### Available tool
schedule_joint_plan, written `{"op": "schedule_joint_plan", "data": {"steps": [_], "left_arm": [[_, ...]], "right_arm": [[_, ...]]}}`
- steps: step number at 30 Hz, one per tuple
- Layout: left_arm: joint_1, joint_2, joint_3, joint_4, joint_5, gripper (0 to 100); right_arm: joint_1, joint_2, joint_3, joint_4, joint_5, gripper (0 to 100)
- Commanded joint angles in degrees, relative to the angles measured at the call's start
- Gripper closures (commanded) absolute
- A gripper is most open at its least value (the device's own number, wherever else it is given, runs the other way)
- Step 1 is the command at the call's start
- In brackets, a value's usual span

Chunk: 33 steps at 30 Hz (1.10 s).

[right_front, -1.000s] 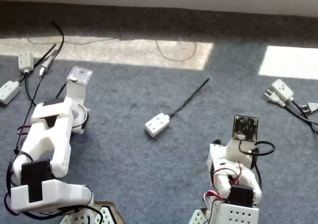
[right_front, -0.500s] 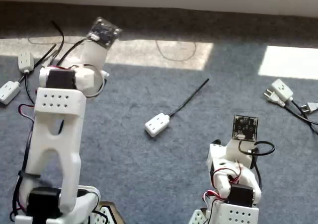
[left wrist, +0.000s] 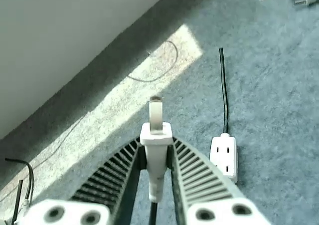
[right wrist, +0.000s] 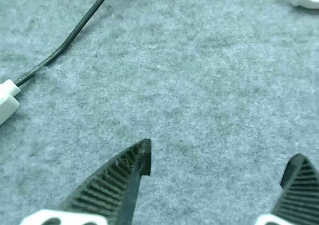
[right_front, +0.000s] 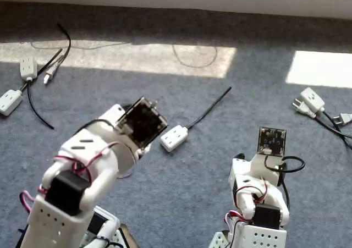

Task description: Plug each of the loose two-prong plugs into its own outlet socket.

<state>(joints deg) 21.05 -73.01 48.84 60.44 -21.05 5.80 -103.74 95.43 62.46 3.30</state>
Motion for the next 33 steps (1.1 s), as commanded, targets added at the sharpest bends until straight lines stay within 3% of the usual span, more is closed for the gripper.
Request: {"op": "schedule_joint_plan", "data": {"steps": [1,5,12,16,22,27,33], "left_arm": [[0.9,-18.1,14.4,-10.4,5.5,99],[1.3,-32.6,26.8,-14.1,8.2,99],[2.1,-30.1,32.9,-15.6,15.2,99],[6.6,-31.0,37.1,-22.1,21.7,99],[11.6,-31.0,46.8,-34.5,22.3,99],[11.9,-31.0,48.2,-38.9,22.3,99],[12.0,-31.0,48.2,-37.5,22.6,99]], "right_arm": [[-0.1,-0.3,8.5,-1.5,0.4,60.1],[0.0,-0.3,8.5,-1.5,0.4,60.1],[-0.2,-0.3,8.5,-1.5,0.4,60.1],[-0.1,-0.3,8.5,-4.4,0.1,60.1],[-0.6,-0.3,1.7,-14.6,-0.1,60.1],[-8.4,0.1,-8.4,-16.1,-7.0,60.1],[-17.9,-0.2,-16.0,-16.1,-6.1,60.2]]}}
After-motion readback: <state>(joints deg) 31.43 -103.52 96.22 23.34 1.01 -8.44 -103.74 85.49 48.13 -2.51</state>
